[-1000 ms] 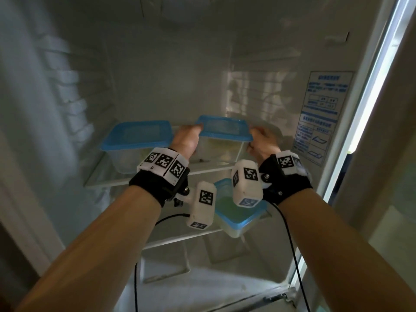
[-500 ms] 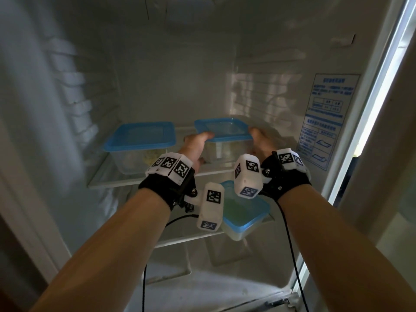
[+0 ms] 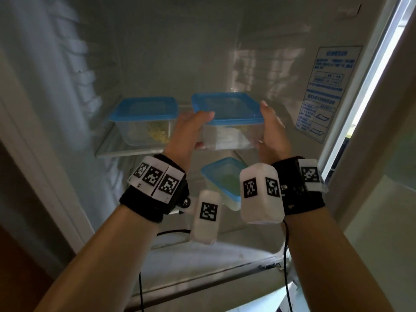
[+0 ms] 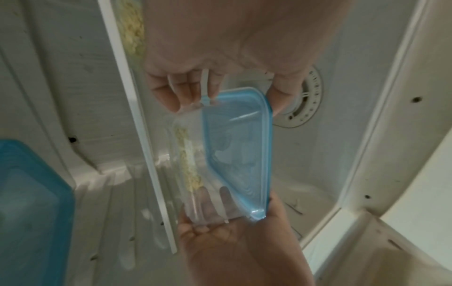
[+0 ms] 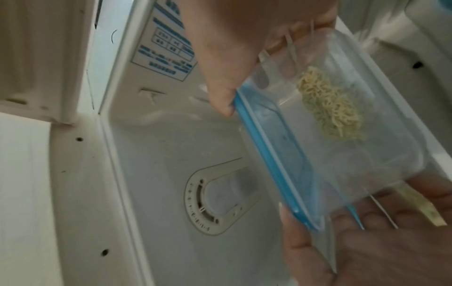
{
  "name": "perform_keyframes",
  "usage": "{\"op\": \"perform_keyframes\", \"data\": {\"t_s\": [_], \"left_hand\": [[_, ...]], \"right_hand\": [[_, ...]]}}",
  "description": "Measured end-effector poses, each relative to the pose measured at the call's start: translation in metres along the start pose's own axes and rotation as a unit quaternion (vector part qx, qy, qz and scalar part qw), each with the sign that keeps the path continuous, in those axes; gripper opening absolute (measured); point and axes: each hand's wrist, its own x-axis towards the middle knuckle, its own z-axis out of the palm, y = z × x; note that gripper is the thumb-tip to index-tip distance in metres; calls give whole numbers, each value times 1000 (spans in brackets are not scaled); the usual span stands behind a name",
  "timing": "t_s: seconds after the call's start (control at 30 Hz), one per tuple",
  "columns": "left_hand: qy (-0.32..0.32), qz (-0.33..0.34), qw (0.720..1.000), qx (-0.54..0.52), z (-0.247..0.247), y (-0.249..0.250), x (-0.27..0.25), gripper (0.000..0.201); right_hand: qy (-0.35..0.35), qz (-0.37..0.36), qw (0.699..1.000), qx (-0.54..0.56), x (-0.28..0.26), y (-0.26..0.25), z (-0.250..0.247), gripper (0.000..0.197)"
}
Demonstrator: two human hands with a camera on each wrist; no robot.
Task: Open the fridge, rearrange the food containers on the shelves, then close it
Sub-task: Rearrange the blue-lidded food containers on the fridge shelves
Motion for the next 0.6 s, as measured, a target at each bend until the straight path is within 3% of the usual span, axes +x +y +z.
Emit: {"op": "perform_keyframes", "data": {"t_s": [0.1, 0.27, 0.43, 0.5, 0.6], "left_hand": [[29, 12, 999, -27, -13, -4, -20, 11], [40, -18, 999, -32, -36, -17, -48, 13], [76, -44, 996, 11, -59, -35, -73, 19], [100, -66, 993, 21, -70, -43, -78, 31], [127, -104, 986, 42, -85, -56, -80, 41]], "right_hand": [[-49, -13, 998, 45, -29, 5, -2, 35], [-120, 9, 984, 134, -77, 23, -14, 31], [-108, 26, 978, 176, -108, 44, -18, 36], [-95, 46, 981, 160, -112, 58, -15, 17], [-92, 90, 984, 127, -110, 82, -5, 14]]}}
